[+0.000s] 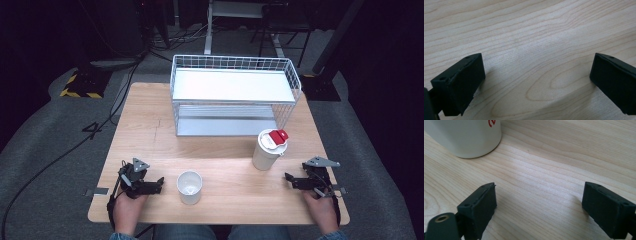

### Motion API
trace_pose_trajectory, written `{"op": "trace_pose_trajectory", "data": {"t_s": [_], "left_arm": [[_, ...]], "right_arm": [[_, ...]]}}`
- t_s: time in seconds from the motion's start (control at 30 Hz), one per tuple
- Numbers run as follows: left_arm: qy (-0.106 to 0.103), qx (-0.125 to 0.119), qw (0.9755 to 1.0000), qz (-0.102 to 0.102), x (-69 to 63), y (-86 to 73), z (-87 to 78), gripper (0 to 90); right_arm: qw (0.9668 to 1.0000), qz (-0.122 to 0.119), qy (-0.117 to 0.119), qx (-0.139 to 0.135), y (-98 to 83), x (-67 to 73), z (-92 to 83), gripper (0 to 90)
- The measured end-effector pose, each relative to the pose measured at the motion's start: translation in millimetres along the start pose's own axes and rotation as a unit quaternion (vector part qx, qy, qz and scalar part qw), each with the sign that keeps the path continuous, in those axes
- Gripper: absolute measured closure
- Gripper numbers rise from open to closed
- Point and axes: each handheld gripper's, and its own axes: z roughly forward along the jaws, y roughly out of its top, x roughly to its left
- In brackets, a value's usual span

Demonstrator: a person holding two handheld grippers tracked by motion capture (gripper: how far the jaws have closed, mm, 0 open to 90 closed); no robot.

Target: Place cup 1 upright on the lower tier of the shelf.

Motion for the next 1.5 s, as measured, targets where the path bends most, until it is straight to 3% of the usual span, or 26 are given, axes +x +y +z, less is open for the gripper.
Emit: {"op": "trace_pose_trajectory", "data": {"t_s": [0.77,0.93,1.07,1.23,1.5], "left_arm": [[-0.005,0.003,0.9999,0.009,-1.5,0.0,-2.6,1.6],[-0.004,-0.029,0.9995,0.015,-5.8,3.0,-23.4,2.2],[-0.004,-0.038,0.9989,0.026,-7.7,1.8,-35.3,2.2],[-0.025,-0.054,0.9979,0.026,-10.8,-0.7,-51.3,3.5],[-0.051,-0.105,0.9926,0.032,-24.3,-5.2,-78.6,3.7]], "right_arm": [[1.0000,0.000,-0.003,0.001,0.0,0.2,0.1,11.9],[1.0000,0.000,-0.003,0.001,0.0,0.3,0.1,11.9],[1.0000,0.000,-0.003,0.001,0.0,0.3,0.1,11.9],[1.0000,0.000,-0.003,0.001,0.0,0.3,0.1,11.8],[1.0000,0.000,-0.003,0.001,0.0,0.3,0.1,11.9]]}}
